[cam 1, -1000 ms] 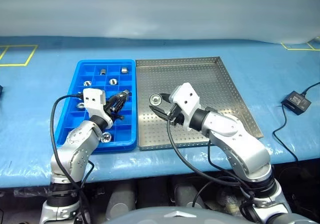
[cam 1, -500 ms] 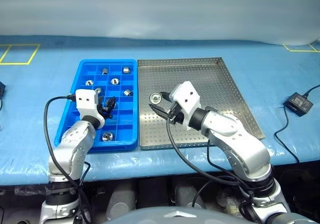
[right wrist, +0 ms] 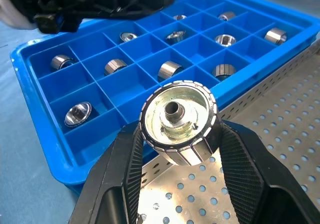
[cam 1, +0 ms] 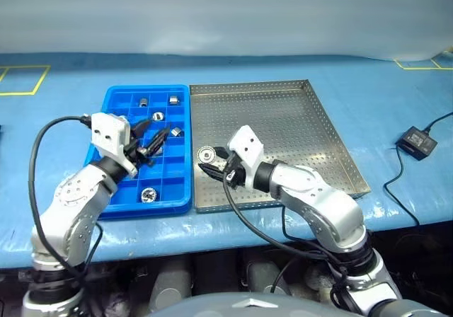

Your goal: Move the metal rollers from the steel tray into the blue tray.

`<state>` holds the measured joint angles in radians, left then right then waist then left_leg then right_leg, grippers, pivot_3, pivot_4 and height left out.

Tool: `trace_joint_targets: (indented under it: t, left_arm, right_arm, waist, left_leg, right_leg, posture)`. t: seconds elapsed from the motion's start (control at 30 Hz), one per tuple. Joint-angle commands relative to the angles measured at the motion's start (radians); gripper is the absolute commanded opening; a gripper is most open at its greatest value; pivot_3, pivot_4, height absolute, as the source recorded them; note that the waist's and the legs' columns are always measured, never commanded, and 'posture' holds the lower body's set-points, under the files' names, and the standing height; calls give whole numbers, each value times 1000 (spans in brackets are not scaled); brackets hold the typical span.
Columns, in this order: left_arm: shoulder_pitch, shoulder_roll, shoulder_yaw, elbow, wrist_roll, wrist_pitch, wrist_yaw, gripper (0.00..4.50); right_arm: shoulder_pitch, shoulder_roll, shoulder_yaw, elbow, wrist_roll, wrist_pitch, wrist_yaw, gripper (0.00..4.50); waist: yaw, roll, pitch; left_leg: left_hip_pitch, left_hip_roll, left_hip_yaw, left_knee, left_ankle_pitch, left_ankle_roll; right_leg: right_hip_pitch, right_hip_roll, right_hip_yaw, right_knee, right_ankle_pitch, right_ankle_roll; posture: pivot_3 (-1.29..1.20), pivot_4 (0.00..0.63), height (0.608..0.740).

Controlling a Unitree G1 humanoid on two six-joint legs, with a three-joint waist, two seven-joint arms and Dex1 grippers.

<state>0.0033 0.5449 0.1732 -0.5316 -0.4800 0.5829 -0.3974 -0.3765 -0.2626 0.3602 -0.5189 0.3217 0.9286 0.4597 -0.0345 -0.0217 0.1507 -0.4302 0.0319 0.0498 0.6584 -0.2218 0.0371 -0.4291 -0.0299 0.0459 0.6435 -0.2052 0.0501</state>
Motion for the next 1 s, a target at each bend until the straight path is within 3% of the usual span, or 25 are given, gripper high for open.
trace_joint_targets:
  t: [0.03, 0.23, 0.57, 0.67, 1.0]
  left_arm:
    - [39, 47, 21, -44, 49, -2, -5, 2466]
    - [102, 44, 58, -78, 48, 12, 12, 2466]
    - [138, -11, 11, -103, 51, 31, 37, 2466]
    - [138, -18, 1, -102, 58, 34, 42, 2501]
    - [120, -28, -6, -95, 48, 45, 37, 2501]
  right_arm:
    - [-55, 46, 33, 22, 14, -16, 14, 2111]
    - [-109, 99, 89, 117, -1, -58, 38, 2111]
    - [-155, 174, 86, 346, -47, -168, 52, 2111]
    - [-165, 184, 80, 388, -59, -182, 46, 1916]
    - [-153, 160, 30, 281, -45, -161, 47, 1916]
  waist:
    - [2, 0, 0]
    - [23, 0, 0]
    - [32, 0, 0]
    - [36, 0, 0]
    - [47, 0, 0]
  left_leg:
    - [0, 0, 0, 0, 0, 0]
    - [-1, 0, -1, -1, 0, 0]
    - [-1, 0, -1, -1, 0, -1]
    - [-1, 0, -1, -2, 0, -1]
    - [-1, 0, -1, -2, 0, -1]
  right_leg:
    - [0, 0, 0, 0, 0, 0]
    - [-1, -1, -2, -1, 0, 0]
    - [0, -2, -2, -1, 0, -1]
    - [-1, -2, -3, 0, 0, -1]
    - [-1, -1, -3, -1, 0, -1]
  posture:
    - [45, 150, 740]
    - [83, 150, 740]
    - [119, 150, 740]
    - [125, 150, 740]
    - [96, 150, 740]
